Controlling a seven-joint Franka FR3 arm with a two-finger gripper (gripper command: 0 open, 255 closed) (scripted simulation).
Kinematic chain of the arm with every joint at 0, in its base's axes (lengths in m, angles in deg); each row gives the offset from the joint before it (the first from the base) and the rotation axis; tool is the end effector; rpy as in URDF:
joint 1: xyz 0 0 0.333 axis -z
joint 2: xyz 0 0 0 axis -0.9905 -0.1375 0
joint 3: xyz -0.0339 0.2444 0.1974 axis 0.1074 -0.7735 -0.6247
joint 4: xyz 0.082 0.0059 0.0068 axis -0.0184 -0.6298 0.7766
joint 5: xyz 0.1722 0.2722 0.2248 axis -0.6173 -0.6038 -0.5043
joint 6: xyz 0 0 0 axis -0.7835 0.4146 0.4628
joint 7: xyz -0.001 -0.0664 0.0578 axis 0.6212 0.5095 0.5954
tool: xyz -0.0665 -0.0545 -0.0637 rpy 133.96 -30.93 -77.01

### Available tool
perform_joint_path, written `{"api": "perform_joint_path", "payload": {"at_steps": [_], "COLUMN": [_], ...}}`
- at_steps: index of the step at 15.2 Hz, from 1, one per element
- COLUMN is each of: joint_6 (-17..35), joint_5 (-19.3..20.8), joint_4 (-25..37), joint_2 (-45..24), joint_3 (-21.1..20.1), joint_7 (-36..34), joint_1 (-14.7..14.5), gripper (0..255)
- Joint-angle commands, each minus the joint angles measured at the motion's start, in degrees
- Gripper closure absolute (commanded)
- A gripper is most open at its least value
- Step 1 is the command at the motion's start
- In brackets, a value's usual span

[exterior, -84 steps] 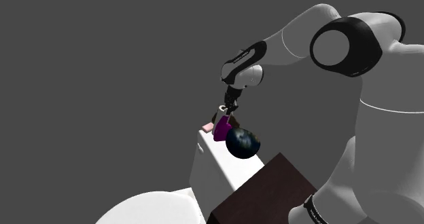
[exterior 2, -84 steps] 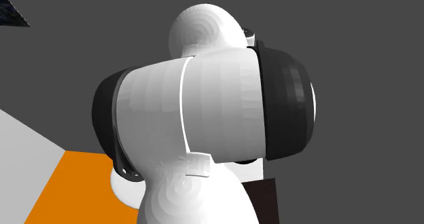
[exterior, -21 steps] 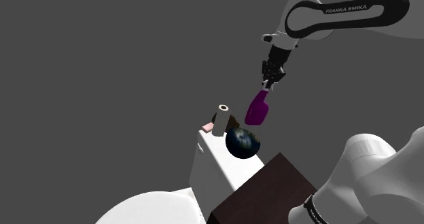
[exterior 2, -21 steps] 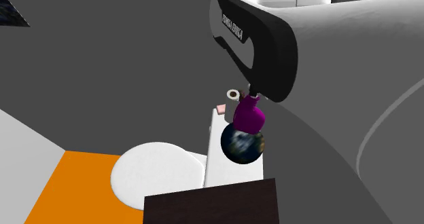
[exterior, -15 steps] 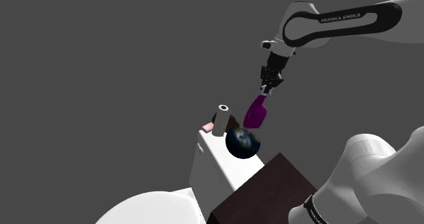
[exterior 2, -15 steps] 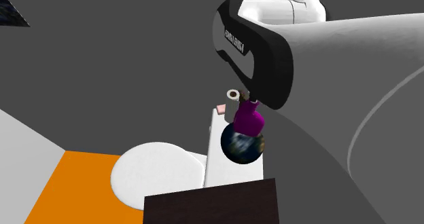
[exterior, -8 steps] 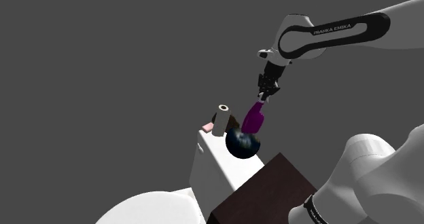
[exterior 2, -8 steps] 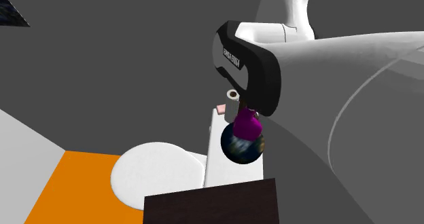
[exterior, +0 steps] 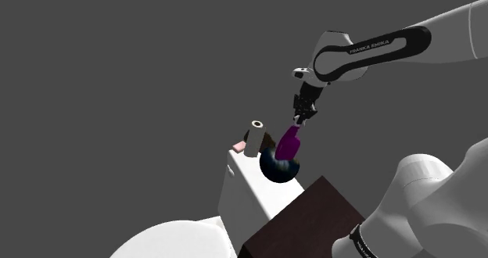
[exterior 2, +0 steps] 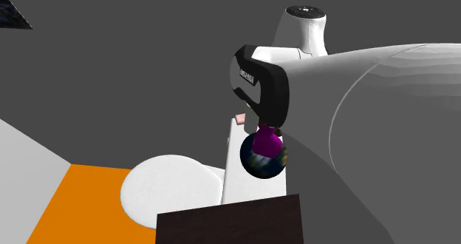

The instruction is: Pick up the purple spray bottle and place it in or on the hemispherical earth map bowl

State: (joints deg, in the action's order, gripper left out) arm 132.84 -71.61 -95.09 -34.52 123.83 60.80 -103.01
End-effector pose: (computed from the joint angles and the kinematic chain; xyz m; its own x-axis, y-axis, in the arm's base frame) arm 0.4268 -0.1552 0.3882 0.4198 0.9075 0.0163 0.9076 -0.4197 -0.0091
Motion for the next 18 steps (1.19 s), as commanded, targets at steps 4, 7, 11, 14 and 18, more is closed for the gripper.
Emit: {"api": "perform_joint_path", "payload": {"at_steps": [4, 7, 11, 14, 18], "joint_6": [1.52, 1.52, 1.52, 1.52, -6.66], "joint_5": [-0.39, -0.39, -0.39, -0.39, 0.87], "joint_4": [-0.62, -0.62, -0.63, -0.63, 3.80], "joint_2": [-0.94, -0.94, -0.94, -0.94, 3.20], "joint_3": [0.45, 0.45, 0.45, 0.45, -1.70], "joint_7": [0.37, 0.38, 0.38, 0.37, -0.97], "joint_1": [-0.20, -0.20, -0.20, -0.20, 0.48], "gripper": [255, 255, 0, 0, 0]}}
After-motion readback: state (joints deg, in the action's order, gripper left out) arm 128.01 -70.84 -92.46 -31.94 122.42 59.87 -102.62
